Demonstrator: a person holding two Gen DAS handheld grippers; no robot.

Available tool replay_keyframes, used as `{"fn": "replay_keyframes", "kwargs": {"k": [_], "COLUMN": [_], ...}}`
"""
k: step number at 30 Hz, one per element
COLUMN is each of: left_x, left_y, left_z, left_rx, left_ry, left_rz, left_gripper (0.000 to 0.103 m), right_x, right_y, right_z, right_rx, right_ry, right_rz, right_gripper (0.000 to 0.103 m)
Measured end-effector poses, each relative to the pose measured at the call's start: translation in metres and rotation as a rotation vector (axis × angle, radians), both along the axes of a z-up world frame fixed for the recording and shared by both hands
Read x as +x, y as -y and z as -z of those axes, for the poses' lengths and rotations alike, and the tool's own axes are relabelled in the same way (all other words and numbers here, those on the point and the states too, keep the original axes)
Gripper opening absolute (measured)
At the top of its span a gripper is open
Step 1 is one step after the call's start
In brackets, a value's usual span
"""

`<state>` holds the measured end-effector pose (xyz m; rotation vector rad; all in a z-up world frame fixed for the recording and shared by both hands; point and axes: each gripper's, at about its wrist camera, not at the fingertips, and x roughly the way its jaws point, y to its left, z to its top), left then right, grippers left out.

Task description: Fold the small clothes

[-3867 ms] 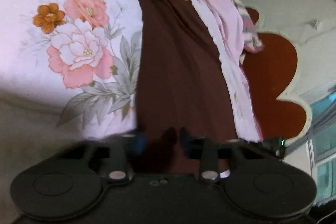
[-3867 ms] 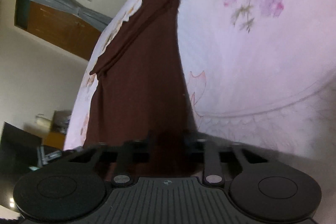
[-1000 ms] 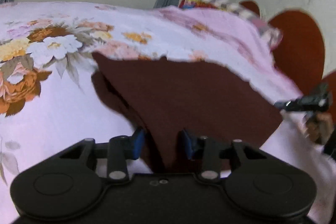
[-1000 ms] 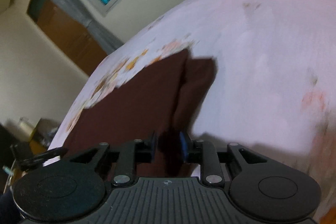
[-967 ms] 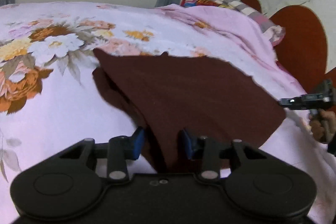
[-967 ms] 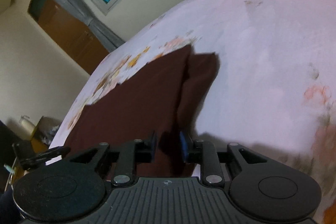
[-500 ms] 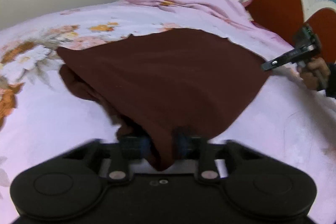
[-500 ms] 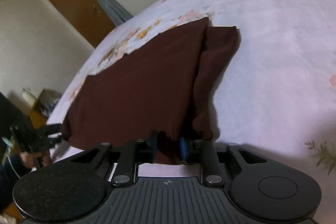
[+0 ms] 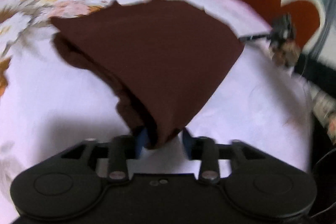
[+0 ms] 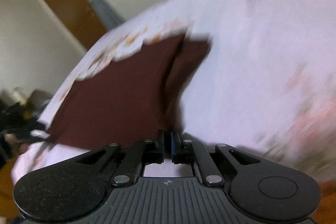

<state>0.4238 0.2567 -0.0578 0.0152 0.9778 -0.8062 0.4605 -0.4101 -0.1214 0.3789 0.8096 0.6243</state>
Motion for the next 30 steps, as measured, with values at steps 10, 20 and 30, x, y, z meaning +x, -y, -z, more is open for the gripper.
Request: {"fn": "replay_keyframes", "kwargs": {"k": [10,20,30], "left_x": [0.103,0.12,0.141], "left_y": [-0.001,0.02,0.039], "left_z": [-0.002,0.021,0.014], "left_rx": [-0.022,0.046,0.16], "left_ry": [0.262,0.279,0.315], "left_rz": [-0.499,-0.454,-0.486], "left_gripper": [0.065,0.009,0.008], "right_x": [0.13,0.16,0.159], "right_y": [-0.054,-0.088,-0.081], "right_z": [-0.025,0.005,-0.006], "right_rx": [0.083,-0.041,-0.119], "right_ry": [-0.005,-0.01,0.051], "right_rz": [0.102,0.091,0.131], "right_gripper": [0.055,0.003,0.003]}}
